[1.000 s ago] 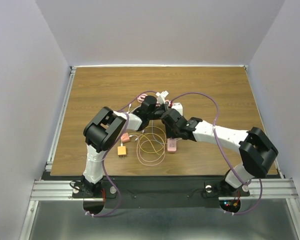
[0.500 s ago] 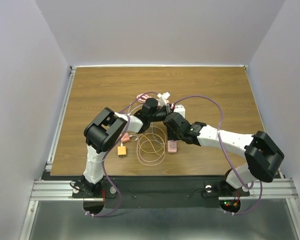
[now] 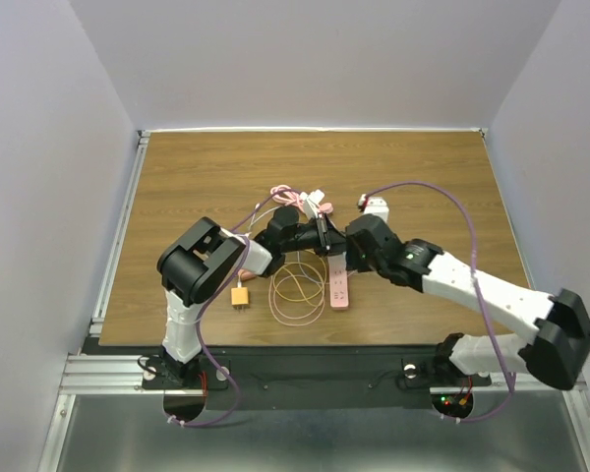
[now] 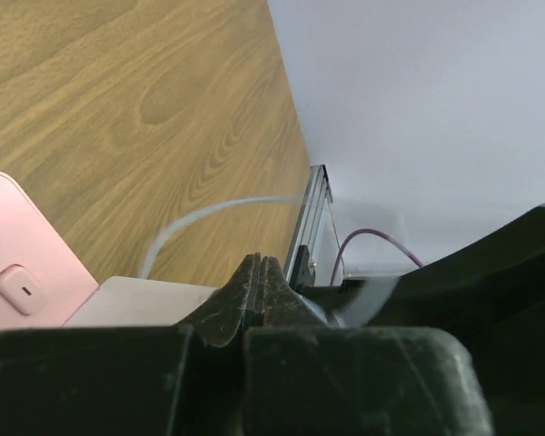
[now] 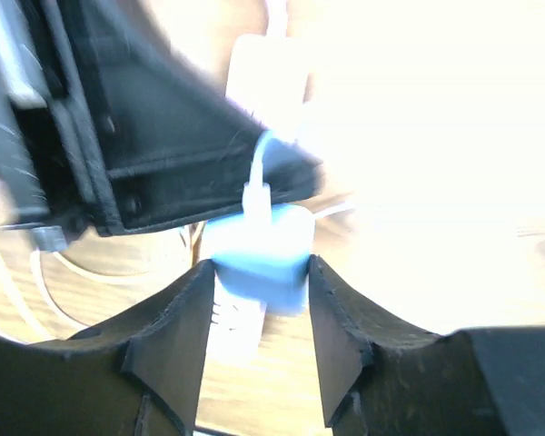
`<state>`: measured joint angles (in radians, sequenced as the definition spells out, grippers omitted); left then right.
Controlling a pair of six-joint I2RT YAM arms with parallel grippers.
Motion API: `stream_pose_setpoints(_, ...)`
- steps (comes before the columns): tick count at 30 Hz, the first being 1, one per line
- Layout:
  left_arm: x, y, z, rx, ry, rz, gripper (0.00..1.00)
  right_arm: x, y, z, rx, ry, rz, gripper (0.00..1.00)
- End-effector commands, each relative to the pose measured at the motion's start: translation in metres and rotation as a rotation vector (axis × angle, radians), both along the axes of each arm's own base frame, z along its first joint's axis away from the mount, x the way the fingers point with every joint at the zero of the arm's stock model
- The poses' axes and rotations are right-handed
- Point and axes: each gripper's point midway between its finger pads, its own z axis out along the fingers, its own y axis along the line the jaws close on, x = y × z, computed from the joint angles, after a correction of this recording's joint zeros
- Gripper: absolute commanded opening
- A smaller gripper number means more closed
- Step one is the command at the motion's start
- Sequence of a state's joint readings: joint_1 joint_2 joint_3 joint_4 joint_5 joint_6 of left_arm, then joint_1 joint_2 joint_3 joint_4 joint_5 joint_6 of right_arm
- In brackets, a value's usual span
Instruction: Pull the plug off the socket
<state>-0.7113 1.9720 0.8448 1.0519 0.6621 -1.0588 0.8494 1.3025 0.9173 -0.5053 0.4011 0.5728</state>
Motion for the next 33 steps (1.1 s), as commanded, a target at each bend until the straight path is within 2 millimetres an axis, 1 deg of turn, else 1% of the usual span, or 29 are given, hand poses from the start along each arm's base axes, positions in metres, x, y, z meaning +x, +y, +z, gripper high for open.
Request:
stream_pose_setpoints(1,-0.059,0.03,-0.102,0.254,0.234,-0.102,0.0,0.023,-0.029,0.063,0.051,-0.19,-0.147,0.0)
stream_pose_setpoints(4,-0.057,0.028,-0.102,0.243,0.235,-0.103,0.0,0.018,-0.029,0.063,0.053,-0.171,-0.123,0.0)
stream_pose_setpoints(6,-0.056,0.025,-0.098,0.233,0.228,-0.106,0.0,0.011,-0.028,0.061,0.065,-0.145,-0.108,0.0)
stream_pose_setpoints(9,-0.047,0.017,-0.085,0.205,0.212,-0.105,0.0,-0.002,-0.031,0.055,0.077,-0.103,-0.085,0.0)
stream_pose_setpoints(10,-0.041,0.011,-0.073,0.181,0.19,-0.109,0.0,-0.009,-0.037,0.055,0.083,-0.097,-0.087,0.0)
stream_pose_setpoints(12,-0.034,0.006,-0.061,0.167,0.172,-0.108,0.0,-0.016,-0.041,0.052,0.082,-0.082,-0.08,0.0)
stream_pose_setpoints(13,-0.026,-0.002,-0.045,0.142,0.137,-0.11,0.0,-0.022,-0.046,0.05,0.072,-0.066,-0.08,0.0)
stream_pose_setpoints(15,-0.019,-0.006,-0.032,0.137,0.123,-0.109,0.0,-0.03,-0.052,0.043,0.052,-0.031,-0.088,0.01)
stream_pose_setpoints(16,-0.012,-0.013,-0.011,0.107,0.081,-0.112,0.0,-0.032,-0.054,0.043,0.061,-0.026,-0.1,0.0)
stream_pose_setpoints(18,-0.004,-0.016,0.007,0.098,0.057,-0.108,0.0,-0.034,-0.057,0.044,0.082,-0.028,-0.129,0.01)
stream_pose_setpoints(19,0.003,-0.021,0.031,0.066,0.011,-0.105,0.0,-0.034,-0.058,0.049,0.1,-0.04,-0.138,0.01)
stream_pose_setpoints(21,0.009,-0.024,0.055,0.043,-0.017,-0.098,0.0,-0.034,-0.059,0.052,0.115,-0.049,-0.154,0.01)
stream_pose_setpoints(22,0.013,-0.023,0.072,0.022,-0.043,-0.091,0.0,-0.034,-0.059,0.053,0.123,-0.048,-0.163,0.05)
stream_pose_setpoints(23,0.02,-0.027,0.093,-0.005,-0.078,-0.089,0.0,-0.034,-0.058,0.054,0.128,-0.047,-0.165,0.13)
stream_pose_setpoints(24,0.022,-0.027,0.103,-0.013,-0.088,-0.088,0.0,-0.034,-0.058,0.053,0.131,-0.042,-0.173,0.18)
stream_pose_setpoints(25,0.024,-0.029,0.126,-0.043,-0.126,-0.092,0.0,-0.034,-0.057,0.052,0.13,-0.036,-0.175,0.26)
stream_pose_setpoints(27,0.027,-0.029,0.146,-0.064,-0.149,-0.094,0.0,-0.034,-0.058,0.051,0.128,-0.033,-0.185,0.38)
stream_pose_setpoints(28,0.028,-0.027,0.166,-0.089,-0.176,-0.091,0.0,-0.034,-0.057,0.051,0.136,-0.03,-0.193,0.46)
stream_pose_setpoints(30,0.027,-0.024,0.182,-0.106,-0.198,-0.078,0.0,-0.034,-0.056,0.05,0.142,-0.023,-0.2,0.54)
stream_pose_setpoints(31,0.025,-0.018,0.2,-0.124,-0.225,-0.062,0.0,-0.035,-0.056,0.05,0.149,-0.016,-0.21,0.55)
stream_pose_setpoints(33,0.034,-0.006,0.194,-0.064,-0.224,0.028,0.0,-0.037,-0.054,0.048,0.162,-0.001,-0.211,0.54)
